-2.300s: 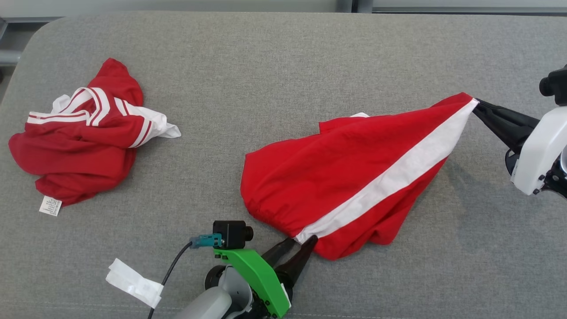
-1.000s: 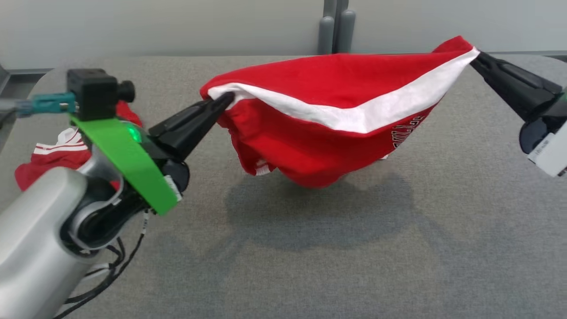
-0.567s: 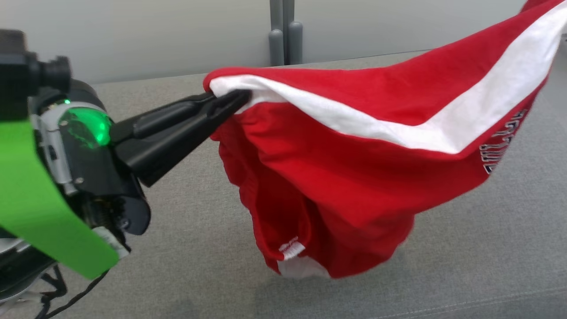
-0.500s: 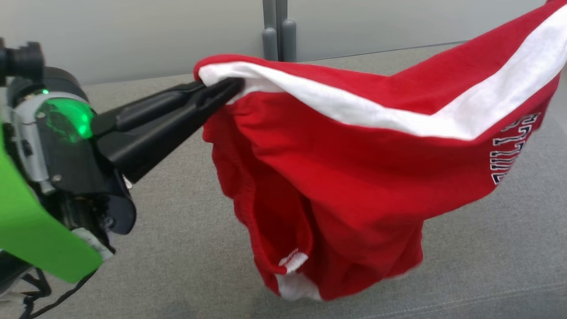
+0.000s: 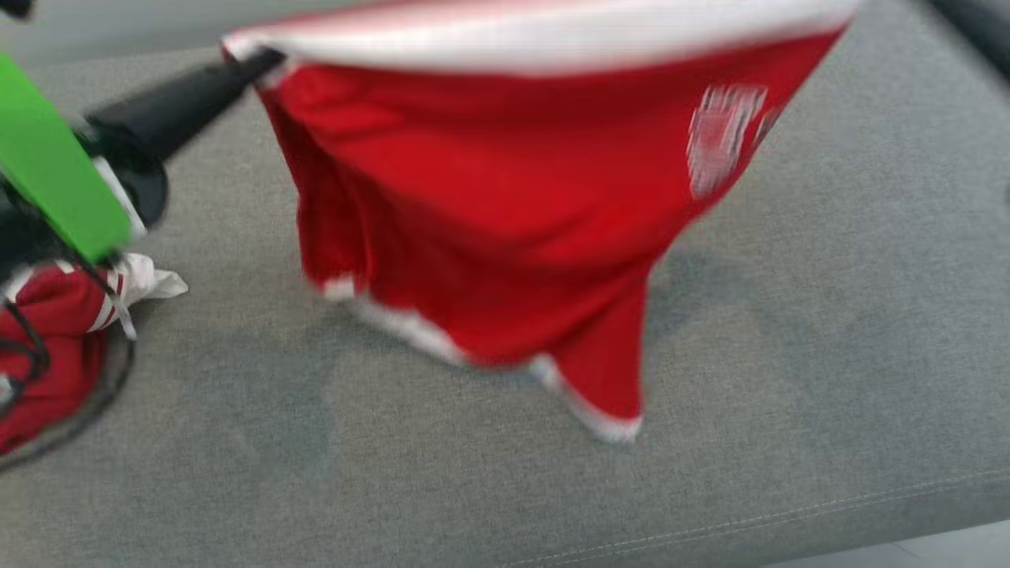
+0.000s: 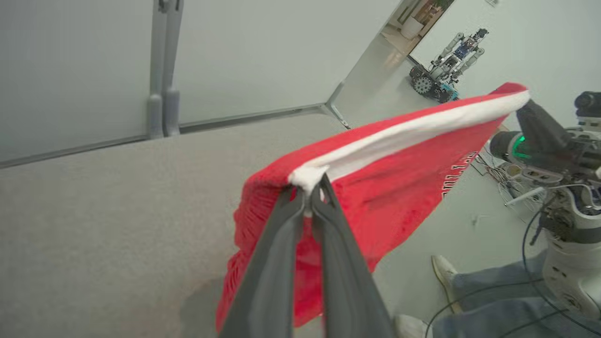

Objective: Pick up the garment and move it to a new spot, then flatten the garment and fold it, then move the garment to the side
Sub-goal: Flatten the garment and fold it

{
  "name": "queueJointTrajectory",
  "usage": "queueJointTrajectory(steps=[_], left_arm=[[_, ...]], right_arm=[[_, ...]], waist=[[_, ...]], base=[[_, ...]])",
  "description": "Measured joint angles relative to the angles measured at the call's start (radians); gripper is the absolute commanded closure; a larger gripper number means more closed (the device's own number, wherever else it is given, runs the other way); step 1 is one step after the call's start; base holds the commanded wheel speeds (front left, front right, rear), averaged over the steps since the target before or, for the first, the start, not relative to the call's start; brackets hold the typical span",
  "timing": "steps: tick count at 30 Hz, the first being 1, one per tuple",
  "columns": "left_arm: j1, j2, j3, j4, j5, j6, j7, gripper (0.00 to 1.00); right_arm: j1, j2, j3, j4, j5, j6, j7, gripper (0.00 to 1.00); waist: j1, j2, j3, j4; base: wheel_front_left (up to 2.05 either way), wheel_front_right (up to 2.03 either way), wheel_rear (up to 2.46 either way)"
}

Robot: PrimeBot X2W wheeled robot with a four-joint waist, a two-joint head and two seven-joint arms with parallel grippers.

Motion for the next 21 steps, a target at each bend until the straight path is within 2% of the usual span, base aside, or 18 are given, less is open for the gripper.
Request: queueJointTrajectory(steps=[2, 4, 6, 8, 9, 11, 13, 15, 19, 21], left_arm=[[-0.092, -0.007, 0.007, 0.074, 0.095, 0.0, -0.012, 1.0], [-0.22, -0.04, 0.029, 0.119, 0.181, -0.002, -0.049, 1.0], [-0.335, -0.097, 0.052, 0.144, 0.27, -0.002, -0.111, 1.0], [-0.42, -0.126, 0.044, 0.134, 0.401, -0.003, -0.163, 1.0], [-0.443, -0.152, 0.069, 0.138, 0.427, -0.003, -0.211, 1.0], [-0.466, -0.153, 0.072, 0.123, 0.498, -0.003, -0.267, 1.0], [-0.442, -0.152, 0.062, 0.131, 0.525, -0.004, -0.303, 1.0], [-0.344, -0.154, 0.013, 0.152, 0.536, -0.012, -0.341, 1.0], [0.009, -0.191, -0.129, 0.292, 0.587, -0.03, -0.463, 1.0], [0.17, -0.221, -0.185, 0.359, 0.603, -0.042, -0.531, 1.0]], right_arm=[[-0.18, 0.052, -0.052, 0.064, -0.048, -0.022, -0.053, 1.0], [-0.355, 0.086, -0.099, 0.126, -0.121, -0.03, -0.111, 1.0], [-0.49, 0.101, -0.112, 0.167, -0.196, -0.03, -0.155, 1.0], [-0.587, 0.114, -0.116, 0.192, -0.269, -0.03, -0.2, 1.0], [-0.621, 0.132, -0.112, 0.198, -0.289, -0.03, -0.223, 1.0], [-0.663, 0.177, -0.092, 0.205, -0.321, -0.03, -0.271, 1.0], [-0.645, 0.202, -0.048, 0.213, -0.354, -0.03, -0.291, 1.0], [-0.555, 0.212, 0.011, 0.221, -0.369, -0.03, -0.292, 1.0], [-0.217, 0.248, 0.119, 0.323, -0.388, -0.03, -0.315, 1.0], [-0.055, 0.258, 0.142, 0.378, -0.395, -0.03, -0.343, 1.0]], waist=[[0.0001, 0.0, 0.028, 0.003], [0.0001, 0.0, 0.056, 0.006], [0.0001, 0.0, 0.085, 0.009], [0.0001, 0.0, 0.113, 0.013], [0.0001, 0.0, 0.127, 0.015], [0.0001, 0.0, 0.156, 0.018], [0.0001, 0.0, 0.184, 0.018], [0.0001, 0.0, 0.213, 0.018], [0.0003, 0.0, 0.268, 0.015], [0.0003, 0.0, 0.288, 0.015]], base=[[0.0, 0.0, 0.0], [0.0, 0.0, 0.0], [0.0, 0.0, 0.0], [0.0, 0.0, 0.0], [0.0, 0.0, 0.0], [0.0, 0.0, 0.0], [0.0, 0.0, 0.0], [0.0, 0.0, 0.0], [0.0, 0.0, 0.0], [0.0, 0.0, 0.0]])
